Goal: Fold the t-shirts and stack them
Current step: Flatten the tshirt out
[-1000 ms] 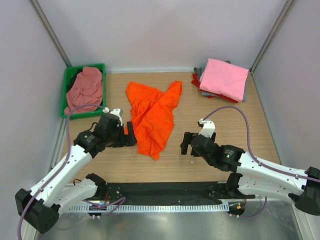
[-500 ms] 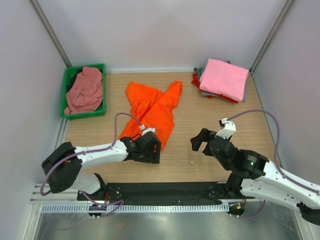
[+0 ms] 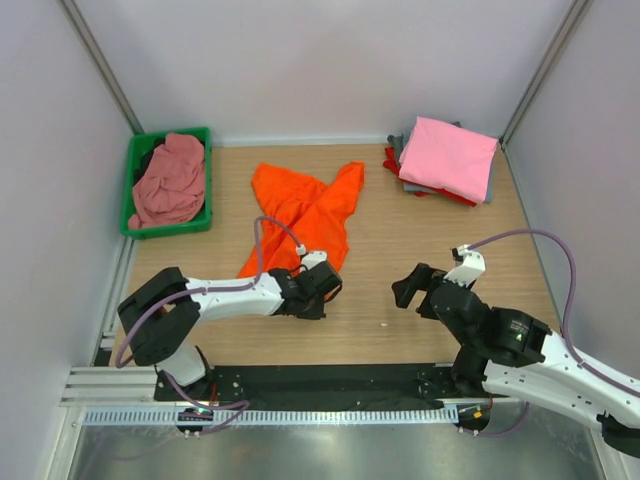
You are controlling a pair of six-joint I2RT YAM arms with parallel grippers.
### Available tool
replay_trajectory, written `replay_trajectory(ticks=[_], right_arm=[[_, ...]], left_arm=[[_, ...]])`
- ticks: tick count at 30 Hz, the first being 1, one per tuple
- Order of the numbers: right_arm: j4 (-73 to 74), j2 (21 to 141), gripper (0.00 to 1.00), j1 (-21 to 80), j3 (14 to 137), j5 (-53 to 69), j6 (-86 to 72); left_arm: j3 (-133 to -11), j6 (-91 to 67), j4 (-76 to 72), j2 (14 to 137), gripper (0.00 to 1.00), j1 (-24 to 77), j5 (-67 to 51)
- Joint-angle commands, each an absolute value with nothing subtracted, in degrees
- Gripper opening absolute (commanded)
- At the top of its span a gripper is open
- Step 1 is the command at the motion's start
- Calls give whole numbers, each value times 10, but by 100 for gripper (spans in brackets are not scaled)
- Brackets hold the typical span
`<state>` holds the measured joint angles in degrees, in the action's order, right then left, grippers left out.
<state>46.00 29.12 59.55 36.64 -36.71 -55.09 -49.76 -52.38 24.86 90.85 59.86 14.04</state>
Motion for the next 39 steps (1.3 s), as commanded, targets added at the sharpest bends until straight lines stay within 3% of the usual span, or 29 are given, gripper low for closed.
replay_trajectory(ticks=[1,4,8,11,14,17,18,19,21,23,27,31,39], right_arm=[[460,289,100,596,374,-374,-558],[470,285,100,597,393,-374,-557],[525,270,100,597,442,-413,-582],[640,270,100,597,511,-507,-669],[760,268,100,597,581,-587,-755],[823,255,100,597,632,-623,-781],[828,250,100,597,646,-625,-778],[828,237,100,597,649,-622,-773],[817,229,100,597,645,-614,-757],[796,226,100,597,629,-590,-739],[729,286,100,597,598,-541,-685],[663,392,100,597,579,-499,-652],[530,558,100,596,499,-390,-651]], left_arm=[[-545,-521,286,918,0,610,195],[-609,-507,355,932,0,641,236],[-809,-490,565,990,0,726,302],[-1036,-472,661,1068,0,805,323],[-1139,-452,692,1128,0,835,302],[-1173,-412,681,1189,35,857,239],[-1178,-409,680,1201,72,866,243],[-1179,-409,679,1202,83,873,246],[-1174,-414,685,1184,96,880,259],[-1152,-423,689,1154,100,875,281],[-1065,-434,660,1039,100,834,295],[-895,-443,600,913,100,765,278],[-596,-475,496,658,90,540,220]])
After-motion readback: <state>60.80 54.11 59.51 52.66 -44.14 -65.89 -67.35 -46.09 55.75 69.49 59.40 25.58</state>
